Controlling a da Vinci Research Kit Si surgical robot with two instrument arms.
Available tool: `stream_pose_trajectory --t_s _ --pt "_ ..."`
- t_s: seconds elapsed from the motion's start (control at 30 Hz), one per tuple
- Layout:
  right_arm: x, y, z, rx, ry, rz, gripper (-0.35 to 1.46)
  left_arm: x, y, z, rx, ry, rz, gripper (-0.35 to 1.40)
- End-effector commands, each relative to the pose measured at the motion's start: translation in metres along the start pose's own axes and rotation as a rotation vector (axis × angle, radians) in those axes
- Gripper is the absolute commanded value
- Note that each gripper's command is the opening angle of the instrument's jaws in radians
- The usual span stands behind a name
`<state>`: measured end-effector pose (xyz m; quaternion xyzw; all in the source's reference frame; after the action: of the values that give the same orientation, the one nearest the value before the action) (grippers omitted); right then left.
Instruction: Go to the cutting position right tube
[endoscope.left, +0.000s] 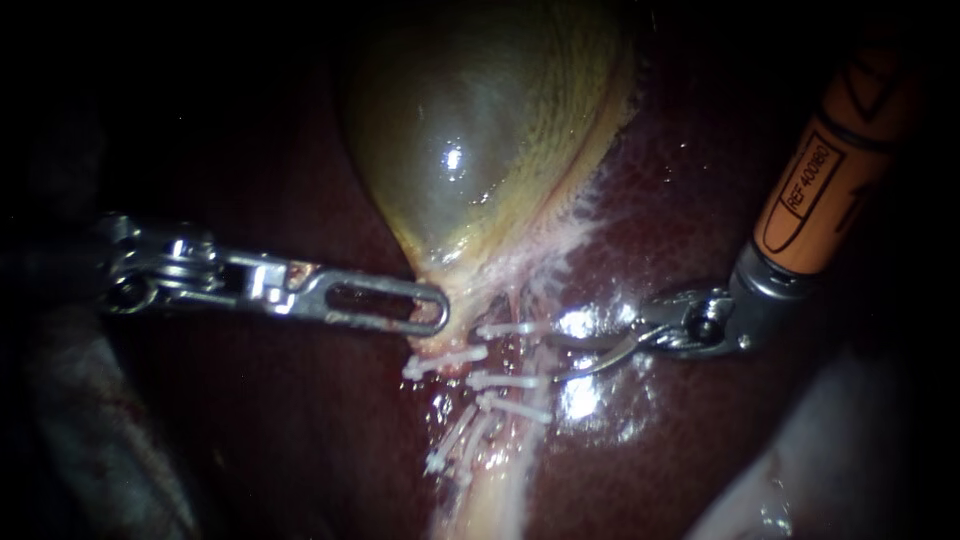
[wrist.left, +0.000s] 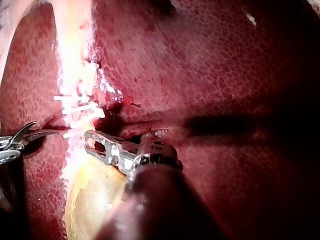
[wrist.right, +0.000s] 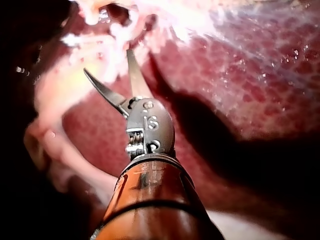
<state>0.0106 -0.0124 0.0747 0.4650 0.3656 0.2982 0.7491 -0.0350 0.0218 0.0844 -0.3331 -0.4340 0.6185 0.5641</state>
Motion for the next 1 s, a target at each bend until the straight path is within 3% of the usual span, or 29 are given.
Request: stream_pose_trajectory --t_s 0.03,0.33,1.0 --pt "0.0 0.0 0.0001 -0.001 0.001 0.0 1.15 0.0 0.0003 -0.0002 0.001 0.0 -0.003 -0.35" --pt "0.0 0.0004 0.001 -0.005 0.0 0.004 1.15 -0.0002 0.0015 -0.0007 0.001 0.002 -0.001 -0.35" --pt "0.0004 0.0012 0.0041 -0.019 0.011 0.003 1.11 -0.0003 0.0023 -0.0008 0.001 0.001 0.004 -0.35"
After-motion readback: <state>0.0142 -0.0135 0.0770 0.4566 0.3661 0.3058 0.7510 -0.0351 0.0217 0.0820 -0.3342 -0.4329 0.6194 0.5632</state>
